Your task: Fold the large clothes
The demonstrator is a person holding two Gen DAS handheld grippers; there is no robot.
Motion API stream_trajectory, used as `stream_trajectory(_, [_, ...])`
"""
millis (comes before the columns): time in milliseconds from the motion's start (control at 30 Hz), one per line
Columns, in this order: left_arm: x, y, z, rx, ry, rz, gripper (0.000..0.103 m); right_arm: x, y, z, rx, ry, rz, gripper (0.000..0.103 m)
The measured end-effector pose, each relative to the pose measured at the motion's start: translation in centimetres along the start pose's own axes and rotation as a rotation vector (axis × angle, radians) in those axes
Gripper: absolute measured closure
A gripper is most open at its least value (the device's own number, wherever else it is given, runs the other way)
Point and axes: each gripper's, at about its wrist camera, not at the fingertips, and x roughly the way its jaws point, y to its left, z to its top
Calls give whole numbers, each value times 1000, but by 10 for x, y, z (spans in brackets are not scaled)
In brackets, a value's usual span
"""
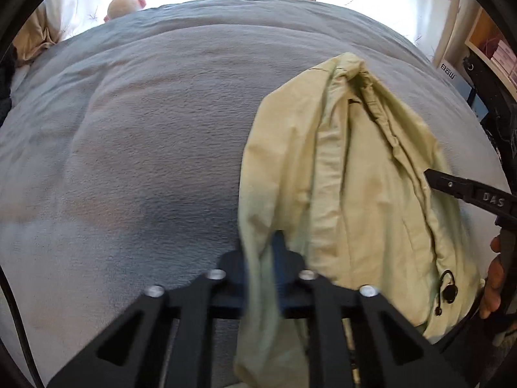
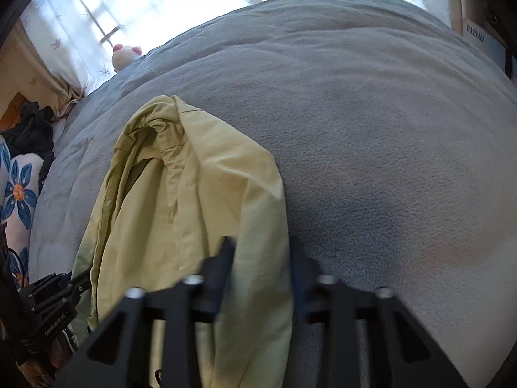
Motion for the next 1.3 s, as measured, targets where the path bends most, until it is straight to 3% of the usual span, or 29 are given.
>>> stream_trajectory(33, [-2,-5,-1,14,-15,18,98,-3,2,-1,-8,-8,3,96])
stream_trajectory(133, [-10,-17,-3,54,-57,63,100,-16,11,-1,-43,-54,-3,100])
stream_trajectory(433, [-74,-23,-20,63,-158,62,101,-87,28,-19,-109,-171,61,100])
stream_trajectory(633, [-136,-24,-51,86,-207,25,102,-153,42,-56,-180,-234,118,100])
stream_trajectory(800, [-191,-10,-100,82,-225,-15,101,-203,51,-108,-282,-293,129,100])
stream_trajectory(933, [-212,4,-144,85,-180,-15,101,-218,52,-147,-338,-246,121,100])
stream_trajectory(1100, [-215,4,-184,71,-113,-94,101,-205,44,-185,-339,-129,166,96])
stream_trajectory(1200, [-198,-5,-196,76,-65,-107,101,-182,25,-193,-242,6,195,96])
stream_trajectory(1300, [-180,-18,-200,89,-24,-128,101,-185,-5,-186,-110,-2,255,93])
